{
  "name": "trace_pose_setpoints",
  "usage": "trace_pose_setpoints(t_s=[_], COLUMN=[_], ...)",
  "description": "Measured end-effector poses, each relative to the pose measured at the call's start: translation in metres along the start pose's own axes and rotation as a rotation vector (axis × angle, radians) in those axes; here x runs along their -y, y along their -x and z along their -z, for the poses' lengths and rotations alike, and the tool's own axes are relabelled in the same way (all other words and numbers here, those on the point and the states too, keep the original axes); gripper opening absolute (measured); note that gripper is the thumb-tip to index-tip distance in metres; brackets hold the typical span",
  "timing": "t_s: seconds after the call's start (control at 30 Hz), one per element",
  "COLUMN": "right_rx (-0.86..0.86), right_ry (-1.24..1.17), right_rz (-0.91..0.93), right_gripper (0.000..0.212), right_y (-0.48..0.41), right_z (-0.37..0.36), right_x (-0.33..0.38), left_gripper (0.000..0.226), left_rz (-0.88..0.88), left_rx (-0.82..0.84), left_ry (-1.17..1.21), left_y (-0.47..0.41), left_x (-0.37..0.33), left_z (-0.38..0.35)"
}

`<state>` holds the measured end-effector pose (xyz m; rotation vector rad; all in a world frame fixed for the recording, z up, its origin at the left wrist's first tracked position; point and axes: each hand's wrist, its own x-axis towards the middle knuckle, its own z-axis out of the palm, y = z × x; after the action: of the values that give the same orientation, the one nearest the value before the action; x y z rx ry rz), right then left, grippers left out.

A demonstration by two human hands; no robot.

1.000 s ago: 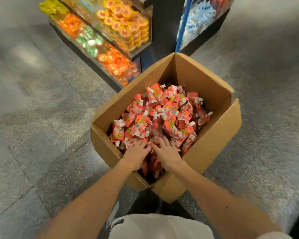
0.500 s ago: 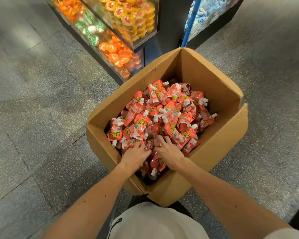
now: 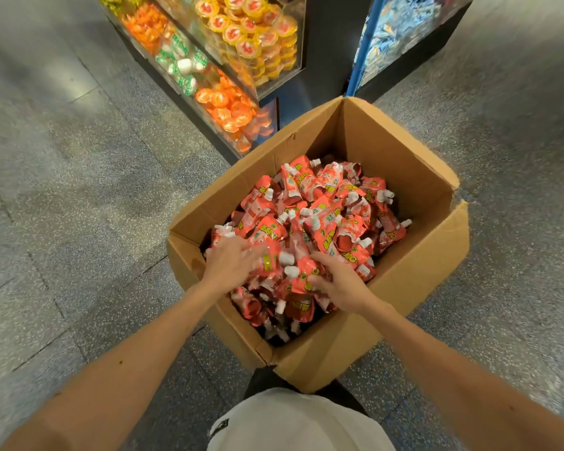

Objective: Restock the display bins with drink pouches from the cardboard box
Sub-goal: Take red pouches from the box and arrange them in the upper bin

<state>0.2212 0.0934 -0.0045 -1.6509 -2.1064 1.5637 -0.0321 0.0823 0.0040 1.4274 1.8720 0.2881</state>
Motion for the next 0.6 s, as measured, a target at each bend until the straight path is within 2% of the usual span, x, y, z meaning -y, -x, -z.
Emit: trace_pose_setpoints(t_s=[0.03,0.1,0.2,0.27,0.33,0.4,0.47,0.53,0.6], right_rx=[-0.024,-0.051,-0.08,-0.098,-0.103,-0.114,-0.114,-0.099,-0.068], right_ry=[-0.063,-0.161,-0.336,-0.37,-0.36,-0.386,-0.437,-0.541,-0.728], right_rz=[-0.023,-0.084,-0.147,-0.164,-0.173,-0.15,-0.148,-0.18,-0.271], right_gripper=[0.056,0.06,0.059,0.057,0.054,0.048,0.036,0.03,0.052], right_y=[0.0,-0.003,-0.005,-0.004,-0.003,-0.002,-0.003,-0.005,-0.006], right_z=[0.0,-0.003,-0.007,-0.007,-0.006,-0.007,-0.008,-0.007,-0.003], right_x=[0.002,0.004,0.003,0.002,0.001,0.002,0.005,0.013,0.018], left_gripper=[0.083,0.076,0.048,0.048,0.056,0.058,0.064,0.063,0.042], left_rz=[0.034,0.083,0.128,0.136,0.175,0.211,0.249,0.33,0.417], left_rx=[-0.055,-0.066,0.189,0.343,0.342,0.236,0.178,0.19,0.204], left_ry=[0.087,0.177,0.136,0.05,-0.047,-0.066,0.025,0.254,0.5], left_y=[-0.008,-0.027,-0.042,-0.044,-0.045,-0.042,-0.036,-0.029,-0.019], left_x=[0.0,0.002,0.0,0.001,0.004,0.003,0.002,0.008,0.01], left_z=[0.005,0.006,-0.005,-0.02,-0.034,-0.039,-0.037,-0.038,-0.04])
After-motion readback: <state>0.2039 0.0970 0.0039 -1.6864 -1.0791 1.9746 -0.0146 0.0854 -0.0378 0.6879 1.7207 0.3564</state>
